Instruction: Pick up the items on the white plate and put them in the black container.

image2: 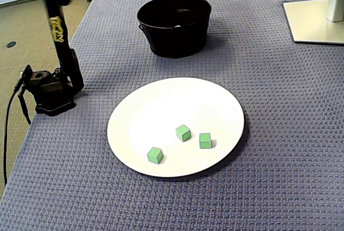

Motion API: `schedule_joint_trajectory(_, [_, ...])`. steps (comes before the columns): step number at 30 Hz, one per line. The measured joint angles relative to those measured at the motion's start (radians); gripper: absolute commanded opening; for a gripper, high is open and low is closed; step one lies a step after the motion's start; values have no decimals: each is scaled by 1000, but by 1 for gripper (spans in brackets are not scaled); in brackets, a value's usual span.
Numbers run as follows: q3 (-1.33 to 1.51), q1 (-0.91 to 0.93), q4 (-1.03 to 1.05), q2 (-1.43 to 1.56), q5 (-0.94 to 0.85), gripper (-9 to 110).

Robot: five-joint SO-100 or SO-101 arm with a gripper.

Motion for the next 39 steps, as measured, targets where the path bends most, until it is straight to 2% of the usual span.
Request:
schedule_joint_trajectory(4, [-91,-107,17,-334,40,0])
schedule_joint_trajectory(9, [-44,-167,-46,-617,72,0])
schedule_joint_trajectory(10, [-23,-173,-64,-646,72,4])
schedule_joint_trajectory(11, [-2,-179,-81,-666,72,22])
schedule_joint_trajectory(12, [18,-184,-94,-678,72,35])
schedule_joint_trajectory(15, [54,-189,-103,-683,72,49])
schedule_joint_trajectory(20, [55,-189,-20,-637,6,47])
schedule_joint_trajectory(24, [31,-164,95,-454,-152,43])
schedule_joint_trajectory(28, [71,-28,104,-175,-400,42])
schedule_joint_trajectory(33, [347,344,66,218,-724,42])
schedule_joint_trajectory(35, [509,517,3,341,-838,42])
schedule_joint_trajectory(39, [900,825,-256,463,-1048,41])
